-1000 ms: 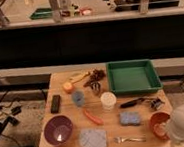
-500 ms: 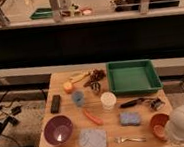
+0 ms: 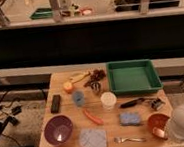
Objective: Stack bowls on top of each other
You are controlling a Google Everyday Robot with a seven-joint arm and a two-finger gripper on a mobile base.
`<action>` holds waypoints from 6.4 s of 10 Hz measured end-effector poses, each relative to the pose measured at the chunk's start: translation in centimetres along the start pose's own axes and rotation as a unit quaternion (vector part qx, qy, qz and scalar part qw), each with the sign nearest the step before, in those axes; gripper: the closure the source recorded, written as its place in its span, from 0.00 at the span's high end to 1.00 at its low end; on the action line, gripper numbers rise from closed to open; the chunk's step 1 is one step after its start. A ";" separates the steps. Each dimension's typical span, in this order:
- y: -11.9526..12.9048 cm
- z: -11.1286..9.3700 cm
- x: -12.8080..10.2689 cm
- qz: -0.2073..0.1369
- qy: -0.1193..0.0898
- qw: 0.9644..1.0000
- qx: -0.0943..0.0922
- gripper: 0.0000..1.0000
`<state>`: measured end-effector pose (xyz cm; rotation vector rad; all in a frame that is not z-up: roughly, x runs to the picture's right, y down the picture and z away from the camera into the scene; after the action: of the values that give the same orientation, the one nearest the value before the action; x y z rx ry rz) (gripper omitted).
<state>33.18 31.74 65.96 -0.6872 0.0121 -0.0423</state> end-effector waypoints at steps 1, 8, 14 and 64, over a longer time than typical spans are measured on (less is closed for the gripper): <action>0.1 -2.0 -0.4 -0.005 -0.002 1.000 0.006 0.00; 0.7 -14.2 -8.7 -0.078 -0.034 0.994 0.075 0.00; 3.1 -17.9 -18.5 -0.199 -0.095 0.971 0.095 0.00; -6.4 -10.9 -47.6 -0.482 -0.175 0.837 0.192 0.00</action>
<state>-14.91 21.95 61.42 -0.2271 -0.6891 -0.8726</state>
